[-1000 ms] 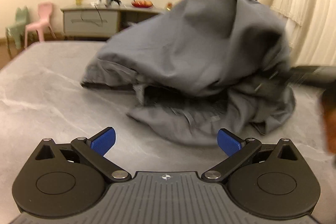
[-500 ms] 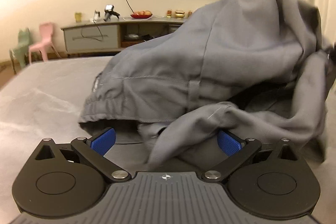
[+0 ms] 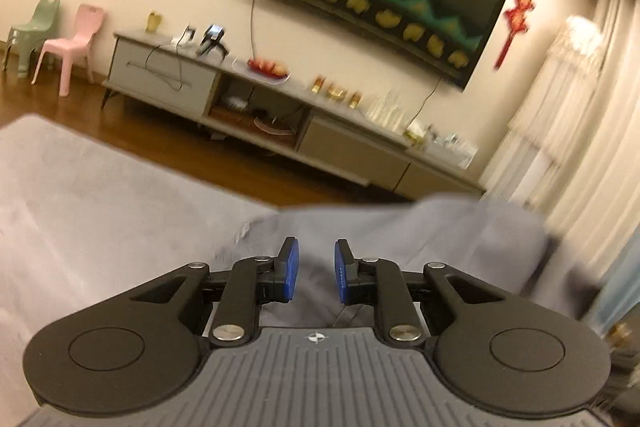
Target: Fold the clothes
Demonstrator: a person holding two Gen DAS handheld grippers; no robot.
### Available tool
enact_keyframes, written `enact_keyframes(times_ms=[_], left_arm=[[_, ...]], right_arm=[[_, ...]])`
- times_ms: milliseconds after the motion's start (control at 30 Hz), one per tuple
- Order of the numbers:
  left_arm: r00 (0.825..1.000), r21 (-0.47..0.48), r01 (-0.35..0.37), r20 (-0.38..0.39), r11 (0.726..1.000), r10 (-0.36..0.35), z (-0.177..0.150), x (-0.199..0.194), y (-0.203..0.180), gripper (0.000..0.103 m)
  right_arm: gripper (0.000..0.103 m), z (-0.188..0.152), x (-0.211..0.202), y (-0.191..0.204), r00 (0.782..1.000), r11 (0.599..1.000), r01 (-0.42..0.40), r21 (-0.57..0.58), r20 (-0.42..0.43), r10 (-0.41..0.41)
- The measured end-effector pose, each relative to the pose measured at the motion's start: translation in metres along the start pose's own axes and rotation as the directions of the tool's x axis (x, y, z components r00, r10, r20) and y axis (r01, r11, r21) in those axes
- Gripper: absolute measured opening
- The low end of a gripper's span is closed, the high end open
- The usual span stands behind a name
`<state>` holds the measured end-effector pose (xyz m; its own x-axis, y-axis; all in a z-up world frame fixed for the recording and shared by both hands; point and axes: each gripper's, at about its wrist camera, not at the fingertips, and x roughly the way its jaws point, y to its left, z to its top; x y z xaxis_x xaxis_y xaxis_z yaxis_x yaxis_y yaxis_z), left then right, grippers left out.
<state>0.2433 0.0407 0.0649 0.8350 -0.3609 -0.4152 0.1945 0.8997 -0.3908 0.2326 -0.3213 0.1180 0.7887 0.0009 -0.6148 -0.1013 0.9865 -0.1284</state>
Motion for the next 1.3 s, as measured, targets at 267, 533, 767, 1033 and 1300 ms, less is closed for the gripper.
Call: enact_keyframes(times_ms=[267,533,767,1033,1300], left_arm=[[0.960,-0.151,0.091,-0.248,0.984,-0.127,-0.043,0.057,-0.025,0.090],[0.945,-0.400,0.136,-0.223,0.906,-0.240,-0.048,0.137,-0.010,0.002],[0.896,-0.281,0.405,0.309,0.870,-0.318,0.080,-0.018,0.002,0.001],[0.983,-0.141,-0.151,0.087,0.978,0.164,0.125,-0.018,0.037,0.007],[0.979,-0.155,-0.190,-0.101,0.969,0.176,-0.006,-0.049,0.068,0.077]], right_arm=[[0.055,-0.007,0.005,-0.002,1.000,0.999,-0.030,0.044,0.009,0.029],[0.012,-0.015,0.019,-0.010,0.968,0.966,-0.247,0.074,-0.025,0.249],[0.026,-0.012,-0.024,-0.043,0.815,0.804,-0.578,0.139,0.143,0.562],[0.078,-0.022,-0.008,-0.025,0.928,0.922,-0.373,0.105,0.038,0.371],[0.053,-0.055,0.033,0.039,0.984,0.943,-0.136,-0.305,-0.149,0.094]])
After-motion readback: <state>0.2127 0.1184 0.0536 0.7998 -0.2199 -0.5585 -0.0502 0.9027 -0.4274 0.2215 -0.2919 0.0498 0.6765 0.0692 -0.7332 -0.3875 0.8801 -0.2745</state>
